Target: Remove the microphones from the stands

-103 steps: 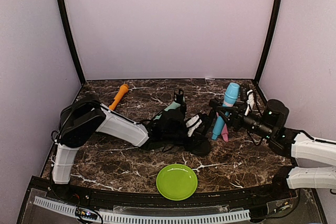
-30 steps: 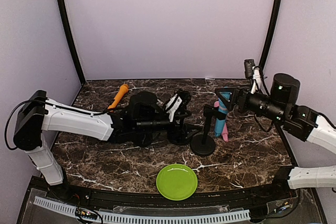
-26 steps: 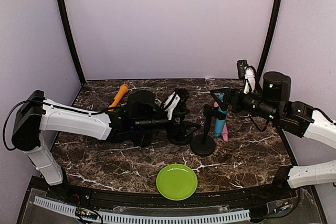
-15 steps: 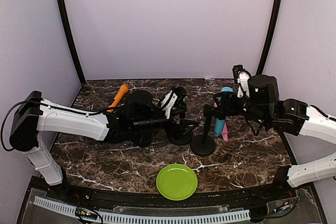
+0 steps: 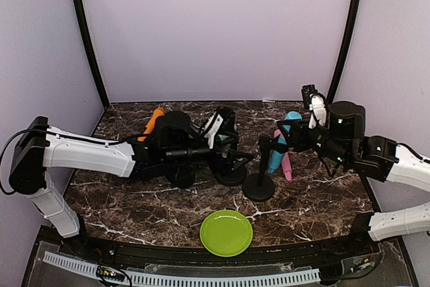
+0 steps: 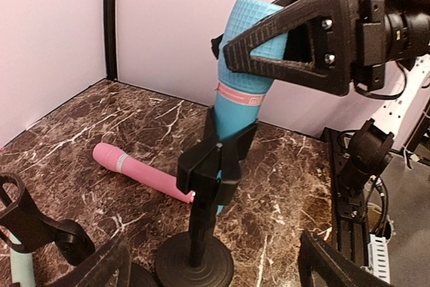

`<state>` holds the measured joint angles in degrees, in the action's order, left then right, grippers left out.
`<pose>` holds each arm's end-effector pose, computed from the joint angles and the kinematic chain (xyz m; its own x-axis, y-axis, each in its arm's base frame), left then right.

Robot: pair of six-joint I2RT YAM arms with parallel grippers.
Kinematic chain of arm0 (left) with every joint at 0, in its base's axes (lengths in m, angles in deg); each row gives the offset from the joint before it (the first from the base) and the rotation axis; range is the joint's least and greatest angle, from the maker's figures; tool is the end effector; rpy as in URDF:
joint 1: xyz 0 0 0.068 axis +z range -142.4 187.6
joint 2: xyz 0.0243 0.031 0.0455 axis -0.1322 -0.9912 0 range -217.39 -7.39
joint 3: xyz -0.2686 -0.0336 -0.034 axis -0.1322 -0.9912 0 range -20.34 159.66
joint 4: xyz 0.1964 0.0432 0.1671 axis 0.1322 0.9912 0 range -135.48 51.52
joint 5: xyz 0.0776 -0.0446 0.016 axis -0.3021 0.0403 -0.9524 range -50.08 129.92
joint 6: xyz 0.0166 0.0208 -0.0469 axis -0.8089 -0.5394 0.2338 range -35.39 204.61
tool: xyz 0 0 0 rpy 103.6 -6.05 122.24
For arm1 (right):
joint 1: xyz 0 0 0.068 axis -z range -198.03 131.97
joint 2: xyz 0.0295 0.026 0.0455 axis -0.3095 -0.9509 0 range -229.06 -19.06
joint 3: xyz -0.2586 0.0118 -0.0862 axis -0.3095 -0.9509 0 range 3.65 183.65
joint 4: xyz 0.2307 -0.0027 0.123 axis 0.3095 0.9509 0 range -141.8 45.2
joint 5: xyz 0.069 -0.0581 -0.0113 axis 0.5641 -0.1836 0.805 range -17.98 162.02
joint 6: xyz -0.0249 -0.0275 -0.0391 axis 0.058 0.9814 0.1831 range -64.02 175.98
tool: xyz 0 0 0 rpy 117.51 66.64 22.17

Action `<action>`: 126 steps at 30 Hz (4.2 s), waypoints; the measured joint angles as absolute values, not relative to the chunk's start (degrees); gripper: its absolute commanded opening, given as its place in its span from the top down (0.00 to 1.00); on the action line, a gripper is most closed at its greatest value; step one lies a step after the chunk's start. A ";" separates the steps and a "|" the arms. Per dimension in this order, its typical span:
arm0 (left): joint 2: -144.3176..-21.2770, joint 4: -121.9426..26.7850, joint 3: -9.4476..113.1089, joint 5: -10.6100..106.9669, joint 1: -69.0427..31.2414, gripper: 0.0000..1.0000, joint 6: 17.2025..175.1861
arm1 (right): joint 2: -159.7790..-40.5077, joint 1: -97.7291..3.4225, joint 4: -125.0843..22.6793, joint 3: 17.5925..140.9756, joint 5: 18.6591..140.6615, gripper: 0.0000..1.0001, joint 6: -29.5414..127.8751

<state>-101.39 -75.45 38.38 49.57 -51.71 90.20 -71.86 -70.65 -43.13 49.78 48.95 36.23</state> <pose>0.1896 -0.3313 0.2742 -0.1377 0.0443 -0.9895 0.9240 0.3656 -0.1123 0.1408 0.1613 0.3268 -0.3207 0.0925 -0.9427 -0.4179 0.8793 0.2285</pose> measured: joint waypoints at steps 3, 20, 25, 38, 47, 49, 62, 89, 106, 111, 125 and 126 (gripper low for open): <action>-100.99 -76.06 38.38 55.58 -49.68 0.12 91.34 | -71.86 -68.22 -44.71 49.25 53.50 0.72 38.42; -106.00 -64.28 48.85 65.87 -47.40 0.08 80.80 | -73.06 -56.92 -49.10 48.64 81.65 0.74 48.98; -107.86 -62.01 50.38 66.11 -46.70 0.07 78.40 | -73.28 -55.78 -49.54 48.62 84.73 0.74 49.87; -109.98 -62.08 52.83 68.80 -46.53 0.05 77.57 | -73.48 -54.98 -51.85 47.55 85.08 0.73 49.41; -111.64 -61.49 55.78 57.89 -51.27 0.05 75.14 | -72.93 -55.00 -53.10 46.35 82.02 0.73 47.75; -111.88 -61.27 56.17 55.84 -51.82 0.06 74.90 | -72.84 -55.00 -53.10 46.24 81.69 0.73 47.51; -113.43 -60.70 57.55 49.81 -52.69 0.44 74.16 | -72.78 -55.00 -53.43 45.98 80.75 0.73 46.94; -113.43 -60.83 57.51 49.02 -53.76 0.51 73.24 | -70.63 -55.00 -53.23 45.41 74.02 0.73 46.81; -110.13 -63.43 57.18 49.35 -53.76 0.06 74.20 | -67.20 -54.98 -50.54 44.86 59.83 0.73 44.74; -105.50 -62.01 56.50 49.57 -52.82 0.05 76.08 | -66.74 -54.95 -44.57 45.71 55.20 0.73 45.02; -86.52 -41.33 50.86 48.10 -22.68 0.02 86.26 | -69.54 -44.90 -26.19 53.65 52.67 0.75 41.63; -86.13 -40.11 49.96 48.21 -20.67 0.02 86.53 | -70.96 -42.76 -24.92 54.24 53.95 0.75 41.44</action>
<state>-86.13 -40.11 49.96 48.21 -20.67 86.53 -70.96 -42.76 -24.92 54.24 53.95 41.44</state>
